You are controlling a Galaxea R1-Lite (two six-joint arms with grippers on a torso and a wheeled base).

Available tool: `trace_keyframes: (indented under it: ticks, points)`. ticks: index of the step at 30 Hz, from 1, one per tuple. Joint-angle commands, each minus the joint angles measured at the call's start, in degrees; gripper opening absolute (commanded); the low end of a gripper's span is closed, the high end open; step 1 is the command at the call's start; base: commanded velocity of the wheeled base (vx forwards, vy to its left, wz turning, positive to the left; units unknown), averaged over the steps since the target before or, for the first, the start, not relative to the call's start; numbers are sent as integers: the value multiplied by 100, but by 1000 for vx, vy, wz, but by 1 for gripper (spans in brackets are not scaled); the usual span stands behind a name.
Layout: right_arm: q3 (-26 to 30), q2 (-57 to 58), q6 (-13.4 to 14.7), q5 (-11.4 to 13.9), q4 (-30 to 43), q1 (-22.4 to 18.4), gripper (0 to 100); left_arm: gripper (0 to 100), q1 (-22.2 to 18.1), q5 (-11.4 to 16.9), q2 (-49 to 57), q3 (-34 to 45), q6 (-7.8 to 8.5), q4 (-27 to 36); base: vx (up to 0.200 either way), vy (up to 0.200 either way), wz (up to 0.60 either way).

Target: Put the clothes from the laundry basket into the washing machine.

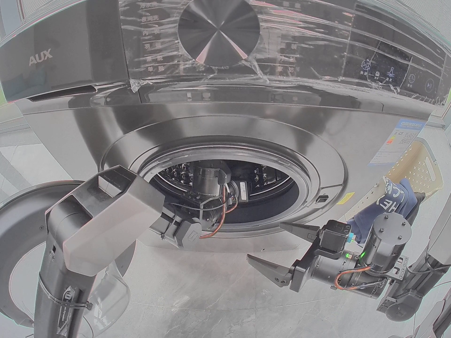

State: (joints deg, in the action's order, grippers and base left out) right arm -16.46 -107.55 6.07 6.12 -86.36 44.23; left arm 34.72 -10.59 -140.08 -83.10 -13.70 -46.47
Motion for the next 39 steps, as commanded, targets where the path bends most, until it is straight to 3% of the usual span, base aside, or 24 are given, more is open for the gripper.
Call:
trace_keyframes:
  ticks: [1,11,18,19,24,26,29,34,35,36,39]
  points:
    - [-24,23,-1,-14,5,60,100,0,-317,-233,-546,-989,-115,-178,0,0,0]
    - [-15,-12,8,-58,-4,60,100,0,-589,-303,-1109,-2421,-124,-591,0,0,0]
    - [-7,-12,8,-58,-4,60,100,0,-554,-321,-1232,-2614,-106,-600,0,0,0]
    - [-7,-3,8,-58,-4,60,100,100,-536,-321,-1223,-2579,-89,-600,0,0,0]
    - [-7,-3,8,-58,-4,60,100,100,-440,-435,-1091,-2333,-80,-530,0,0,0]
    - [-7,-3,8,-58,-4,60,100,100,-343,-452,-986,-2043,87,-609,0,0,0]
    - [11,-3,8,-58,5,60,100,100,-158,-435,-643,-1226,509,-837,0,0,0]
    - [64,14,8,-67,5,60,100,100,281,-233,201,365,948,-1206,0,0,0]
    - [64,14,8,-67,5,51,100,100,290,-215,236,418,957,-1224,0,0,0]
    - [108,23,8,-67,5,51,100,100,518,-4,675,1121,992,-1391,0,0,0]
    - [178,76,8,-67,5,-19,100,100,747,119,1229,1965,1001,-1444,0,0,0]
